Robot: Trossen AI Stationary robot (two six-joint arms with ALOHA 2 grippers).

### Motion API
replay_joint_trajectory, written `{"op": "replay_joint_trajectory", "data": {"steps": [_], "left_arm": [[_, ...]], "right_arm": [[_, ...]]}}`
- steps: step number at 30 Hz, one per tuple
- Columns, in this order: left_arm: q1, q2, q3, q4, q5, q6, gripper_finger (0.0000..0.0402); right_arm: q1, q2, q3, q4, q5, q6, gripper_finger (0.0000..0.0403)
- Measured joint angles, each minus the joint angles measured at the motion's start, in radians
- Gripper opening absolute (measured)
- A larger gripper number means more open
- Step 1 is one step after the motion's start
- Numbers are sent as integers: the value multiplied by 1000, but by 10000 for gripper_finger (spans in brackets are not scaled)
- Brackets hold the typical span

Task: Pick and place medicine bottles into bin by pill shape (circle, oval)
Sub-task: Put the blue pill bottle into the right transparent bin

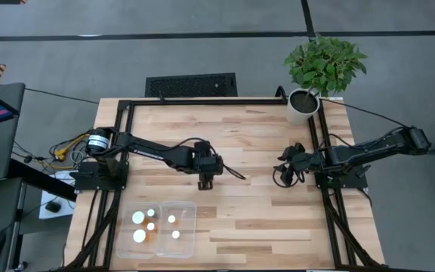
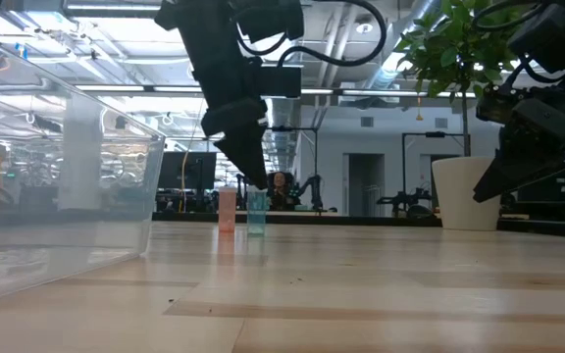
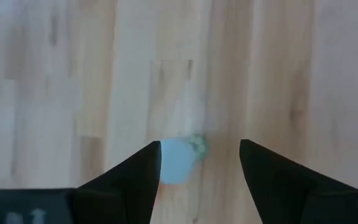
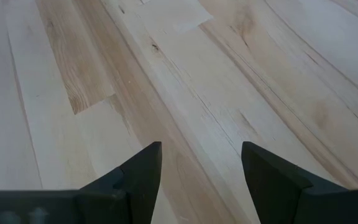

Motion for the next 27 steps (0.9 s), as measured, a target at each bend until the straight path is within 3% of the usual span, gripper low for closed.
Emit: {"op": "replay_joint_trajectory", "data": {"steps": [8, 16, 27], "left_arm": [[10, -19, 0, 52, 30, 24, 213], [28, -119, -4, 97, 34, 64, 213], [38, -124, -129, 220, 88, 55, 213]], "right_arm": [[0, 0, 0, -2, 0, 0, 234], [0, 0, 0, -7, -1, -1, 234], [0, 0, 0, -17, -2, -1, 234]]}}
